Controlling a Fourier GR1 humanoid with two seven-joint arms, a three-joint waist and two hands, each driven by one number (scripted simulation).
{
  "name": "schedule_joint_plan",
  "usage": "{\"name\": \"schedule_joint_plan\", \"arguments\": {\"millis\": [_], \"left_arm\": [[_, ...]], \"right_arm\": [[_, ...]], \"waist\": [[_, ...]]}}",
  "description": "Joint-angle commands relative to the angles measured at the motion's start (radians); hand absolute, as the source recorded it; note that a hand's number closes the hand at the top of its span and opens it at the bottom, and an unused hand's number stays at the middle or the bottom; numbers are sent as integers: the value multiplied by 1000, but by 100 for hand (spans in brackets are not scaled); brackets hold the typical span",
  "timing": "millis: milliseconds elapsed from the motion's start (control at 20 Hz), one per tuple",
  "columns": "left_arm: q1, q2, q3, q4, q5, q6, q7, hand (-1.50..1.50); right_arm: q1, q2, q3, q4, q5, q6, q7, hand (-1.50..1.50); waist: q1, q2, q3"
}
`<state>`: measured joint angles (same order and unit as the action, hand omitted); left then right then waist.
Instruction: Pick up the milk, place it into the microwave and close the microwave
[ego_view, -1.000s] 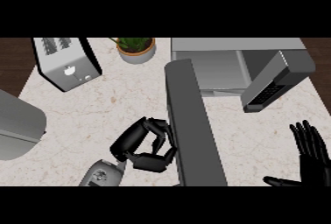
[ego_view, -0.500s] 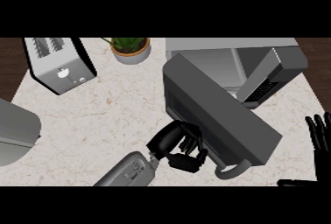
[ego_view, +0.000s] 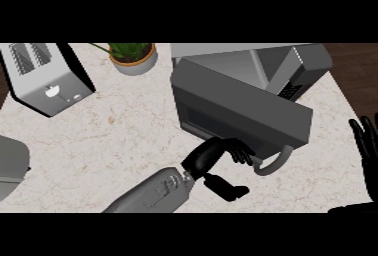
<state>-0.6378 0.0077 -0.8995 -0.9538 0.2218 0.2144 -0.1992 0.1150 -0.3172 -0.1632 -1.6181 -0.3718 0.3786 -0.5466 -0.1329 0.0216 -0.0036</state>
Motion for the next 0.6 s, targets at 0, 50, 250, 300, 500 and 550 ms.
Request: {"name": "schedule_joint_plan", "arguments": {"millis": [0,50,250,300,500,550], "left_arm": [[-65,-7,-12,-5,104,58,-46,150],[-78,-7,-19,-9,118,79,-43,150],[-136,-7,22,-16,211,89,-106,150],[-154,-7,23,-3,219,93,-117,150],[-229,-8,32,28,276,109,-104,150],[-237,-8,42,42,287,120,-106,150]], "right_arm": [[-48,-34,9,-38,-38,45,36,-150],[-63,-23,30,-45,-27,39,40,-150],[-49,-42,47,-72,-47,84,53,-150],[-75,-38,51,-76,-50,73,66,-150],[-101,-62,44,-111,-82,92,83,-150],[-97,-63,44,-123,-80,88,88,-150]], "waist": [[-44,12,-2],[-55,15,-2],[-106,23,-3],[-104,28,-3],[-148,29,-1],[-165,32,-2]]}}
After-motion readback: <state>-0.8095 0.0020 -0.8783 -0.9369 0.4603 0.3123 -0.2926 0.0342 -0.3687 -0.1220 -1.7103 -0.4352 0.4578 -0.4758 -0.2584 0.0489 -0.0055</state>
